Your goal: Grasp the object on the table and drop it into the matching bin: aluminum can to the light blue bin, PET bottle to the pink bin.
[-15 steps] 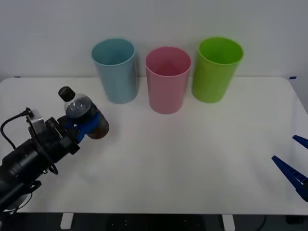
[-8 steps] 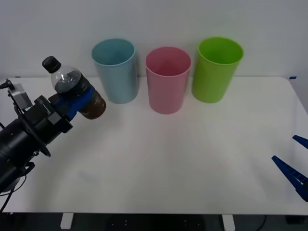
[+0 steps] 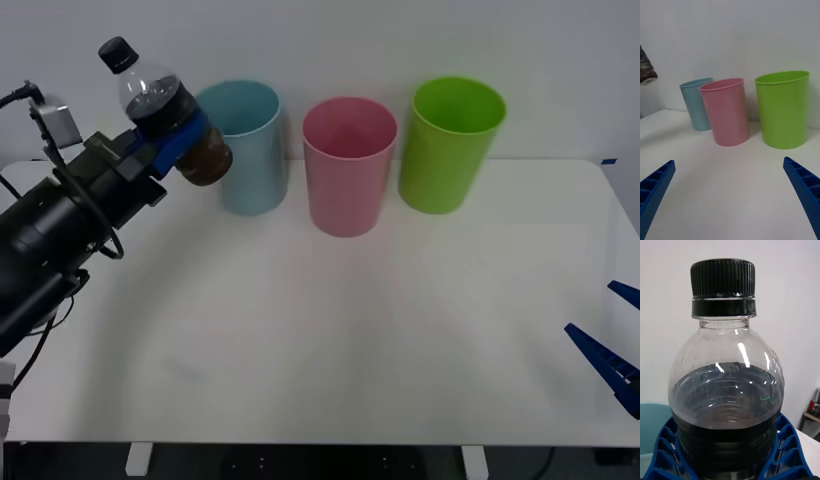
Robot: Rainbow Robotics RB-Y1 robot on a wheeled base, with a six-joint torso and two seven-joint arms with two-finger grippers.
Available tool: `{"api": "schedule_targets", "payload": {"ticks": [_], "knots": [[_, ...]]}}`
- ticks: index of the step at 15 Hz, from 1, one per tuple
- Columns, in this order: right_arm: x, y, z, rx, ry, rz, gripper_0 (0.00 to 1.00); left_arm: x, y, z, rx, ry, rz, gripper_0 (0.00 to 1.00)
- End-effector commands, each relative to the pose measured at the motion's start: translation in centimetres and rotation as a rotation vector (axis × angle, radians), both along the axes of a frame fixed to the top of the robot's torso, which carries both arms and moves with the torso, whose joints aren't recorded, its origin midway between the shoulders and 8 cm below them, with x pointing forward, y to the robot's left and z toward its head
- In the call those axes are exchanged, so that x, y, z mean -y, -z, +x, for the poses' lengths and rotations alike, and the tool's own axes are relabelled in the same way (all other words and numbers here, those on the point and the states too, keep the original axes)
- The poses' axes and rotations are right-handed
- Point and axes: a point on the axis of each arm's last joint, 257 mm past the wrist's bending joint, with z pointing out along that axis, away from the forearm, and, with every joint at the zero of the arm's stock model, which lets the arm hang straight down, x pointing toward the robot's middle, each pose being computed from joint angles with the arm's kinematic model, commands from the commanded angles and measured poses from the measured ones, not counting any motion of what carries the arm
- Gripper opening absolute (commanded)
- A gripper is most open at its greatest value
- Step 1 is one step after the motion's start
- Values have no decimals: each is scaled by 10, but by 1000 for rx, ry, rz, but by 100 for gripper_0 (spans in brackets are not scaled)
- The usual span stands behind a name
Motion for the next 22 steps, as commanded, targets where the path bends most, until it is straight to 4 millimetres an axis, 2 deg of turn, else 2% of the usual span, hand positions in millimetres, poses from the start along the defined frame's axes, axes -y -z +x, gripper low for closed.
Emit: {"api": "schedule_targets", "payload": {"ticks": [1,8,17,22], "knots": [[0,0,0,0,0,0,100,21,-8,21,-15,-1,2,0],[0,0,0,0,0,0,100,67,-8,75,-50,48,58,1],[0,0,0,0,0,0,100,144,0,127,-20,21,204,0],[0,0,0,0,0,0,100,180,-4,148,-25,6,275,0]]}}
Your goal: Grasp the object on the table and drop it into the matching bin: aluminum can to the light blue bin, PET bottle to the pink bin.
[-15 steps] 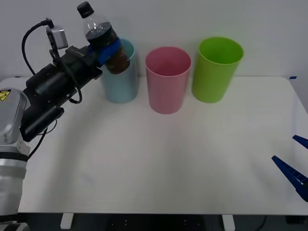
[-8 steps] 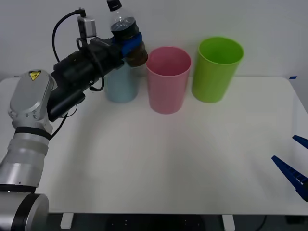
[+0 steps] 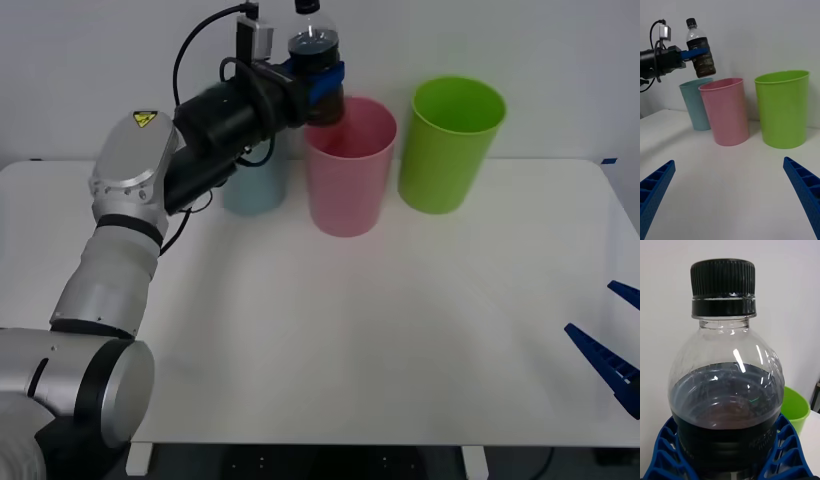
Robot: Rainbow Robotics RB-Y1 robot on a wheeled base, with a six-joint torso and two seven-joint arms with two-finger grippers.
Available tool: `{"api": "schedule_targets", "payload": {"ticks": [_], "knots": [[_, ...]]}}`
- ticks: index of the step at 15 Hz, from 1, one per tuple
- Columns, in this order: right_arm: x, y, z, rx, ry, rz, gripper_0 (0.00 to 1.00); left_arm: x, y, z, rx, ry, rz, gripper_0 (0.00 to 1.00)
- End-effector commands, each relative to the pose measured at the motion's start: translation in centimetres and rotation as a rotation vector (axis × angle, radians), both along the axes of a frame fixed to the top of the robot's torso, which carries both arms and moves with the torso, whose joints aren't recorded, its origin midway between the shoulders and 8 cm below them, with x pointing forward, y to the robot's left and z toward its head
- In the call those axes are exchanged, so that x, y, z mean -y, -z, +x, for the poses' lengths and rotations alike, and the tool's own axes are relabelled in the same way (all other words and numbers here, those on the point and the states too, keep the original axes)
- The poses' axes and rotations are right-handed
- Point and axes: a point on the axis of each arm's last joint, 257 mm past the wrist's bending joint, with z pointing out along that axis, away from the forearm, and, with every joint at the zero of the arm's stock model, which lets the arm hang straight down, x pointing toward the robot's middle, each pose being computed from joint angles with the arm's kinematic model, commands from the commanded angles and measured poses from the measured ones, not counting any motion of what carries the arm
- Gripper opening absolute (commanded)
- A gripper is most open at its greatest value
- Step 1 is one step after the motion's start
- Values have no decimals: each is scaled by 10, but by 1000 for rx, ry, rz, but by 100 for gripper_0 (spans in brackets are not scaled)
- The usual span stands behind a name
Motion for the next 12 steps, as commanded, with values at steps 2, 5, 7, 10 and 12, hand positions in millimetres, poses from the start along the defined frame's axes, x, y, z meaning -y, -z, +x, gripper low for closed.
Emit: {"api": "schedule_targets", "payload": {"ticks": [2,5,7,10,12], "knots": [[0,0,0,0,0,0,100,19,2,13,22,-15,70,1],[0,0,0,0,0,0,100,26,2,15,18,-16,76,1],[0,0,0,0,0,0,100,28,3,15,14,-13,77,2],[0,0,0,0,0,0,100,31,1,15,10,-19,64,19],[0,0,0,0,0,0,100,33,2,16,10,-26,66,100]]}}
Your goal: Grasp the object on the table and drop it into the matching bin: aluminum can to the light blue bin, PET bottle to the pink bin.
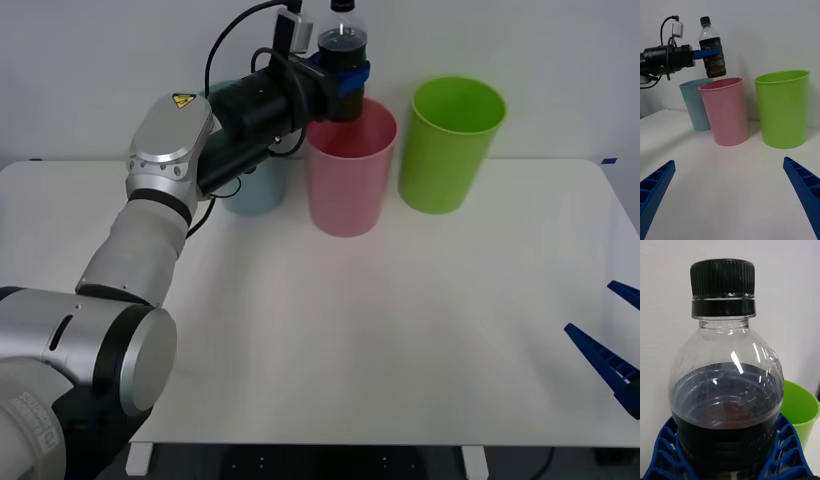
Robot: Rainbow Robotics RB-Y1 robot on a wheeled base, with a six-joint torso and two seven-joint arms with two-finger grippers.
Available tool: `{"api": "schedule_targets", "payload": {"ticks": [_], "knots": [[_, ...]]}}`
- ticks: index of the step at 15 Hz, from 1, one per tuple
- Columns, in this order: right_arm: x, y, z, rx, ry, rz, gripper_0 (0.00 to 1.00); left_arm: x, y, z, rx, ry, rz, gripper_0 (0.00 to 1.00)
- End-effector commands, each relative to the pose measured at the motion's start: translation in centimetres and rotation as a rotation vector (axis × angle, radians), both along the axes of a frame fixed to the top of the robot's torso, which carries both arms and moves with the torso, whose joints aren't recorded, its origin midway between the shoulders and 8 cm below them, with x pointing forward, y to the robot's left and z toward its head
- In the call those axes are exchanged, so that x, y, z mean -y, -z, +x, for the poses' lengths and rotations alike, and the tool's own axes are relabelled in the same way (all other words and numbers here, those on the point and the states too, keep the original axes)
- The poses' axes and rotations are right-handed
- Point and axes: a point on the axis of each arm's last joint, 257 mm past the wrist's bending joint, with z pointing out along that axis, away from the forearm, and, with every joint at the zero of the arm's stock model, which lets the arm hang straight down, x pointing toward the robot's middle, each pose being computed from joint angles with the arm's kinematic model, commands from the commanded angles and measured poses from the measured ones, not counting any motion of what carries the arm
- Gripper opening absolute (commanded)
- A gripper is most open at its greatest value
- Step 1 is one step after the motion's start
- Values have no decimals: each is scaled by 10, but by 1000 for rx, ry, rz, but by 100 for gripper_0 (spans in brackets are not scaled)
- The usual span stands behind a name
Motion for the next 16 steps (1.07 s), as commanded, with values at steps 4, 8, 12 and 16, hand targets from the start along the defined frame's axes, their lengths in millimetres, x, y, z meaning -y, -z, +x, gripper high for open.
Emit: {"api": "schedule_targets", "payload": {"ticks": [4,8,12,16], "knots": [[0,0,0,0,0,0,100,3,-1,1,-5,-6,-16,100],[0,0,0,0,0,0,100,2,1,-3,-20,8,-51,100],[0,0,0,0,0,0,100,-10,-2,-16,-2,28,-108,100],[0,0,0,0,0,0,100,-32,3,-36,29,27,-144,100]]}}
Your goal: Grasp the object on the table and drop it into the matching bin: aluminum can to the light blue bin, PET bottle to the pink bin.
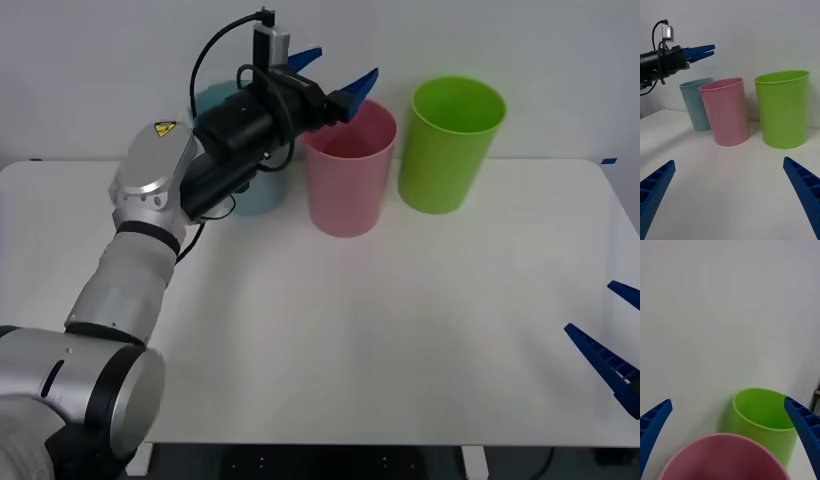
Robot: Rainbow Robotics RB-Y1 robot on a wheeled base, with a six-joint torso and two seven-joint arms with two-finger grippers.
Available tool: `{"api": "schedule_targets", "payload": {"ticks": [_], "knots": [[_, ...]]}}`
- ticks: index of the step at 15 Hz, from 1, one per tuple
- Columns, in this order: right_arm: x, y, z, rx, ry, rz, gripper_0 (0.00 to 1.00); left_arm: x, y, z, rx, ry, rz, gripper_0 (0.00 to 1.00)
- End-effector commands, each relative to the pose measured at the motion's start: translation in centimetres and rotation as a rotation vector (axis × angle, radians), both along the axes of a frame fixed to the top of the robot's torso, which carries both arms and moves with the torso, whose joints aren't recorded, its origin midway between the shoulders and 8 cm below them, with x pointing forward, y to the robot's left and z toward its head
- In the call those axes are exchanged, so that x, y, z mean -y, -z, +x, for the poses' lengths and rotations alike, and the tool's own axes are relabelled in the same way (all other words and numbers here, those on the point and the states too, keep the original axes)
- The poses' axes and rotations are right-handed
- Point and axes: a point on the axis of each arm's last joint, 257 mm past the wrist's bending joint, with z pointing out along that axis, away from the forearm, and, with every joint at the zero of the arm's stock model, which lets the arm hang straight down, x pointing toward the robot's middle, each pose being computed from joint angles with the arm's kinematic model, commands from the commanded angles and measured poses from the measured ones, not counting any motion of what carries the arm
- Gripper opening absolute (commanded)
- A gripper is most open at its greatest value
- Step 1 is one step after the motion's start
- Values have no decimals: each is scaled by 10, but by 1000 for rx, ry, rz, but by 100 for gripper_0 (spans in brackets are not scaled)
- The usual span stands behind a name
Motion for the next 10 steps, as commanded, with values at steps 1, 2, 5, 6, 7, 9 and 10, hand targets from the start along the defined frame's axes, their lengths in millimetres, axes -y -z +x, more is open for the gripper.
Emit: {"api": "schedule_targets", "payload": {"ticks": [1,2,5,6,7,9,10], "knots": [[0,0,0,0,0,0,100,-19,3,-15,21,-1,-23,100],[0,0,0,0,0,0,100,-24,6,-20,24,3,-26,100],[0,0,0,0,0,0,100,-50,11,-39,39,8,-40,100],[0,0,0,0,0,0,100,-60,13,-46,41,13,-44,100],[0,0,0,0,0,0,100,-68,16,-51,40,12,-44,100],[0,0,0,0,0,0,100,-89,24,-64,43,5,-42,100],[0,0,0,0,0,0,100,-98,29,-70,42,3,-37,100]]}}
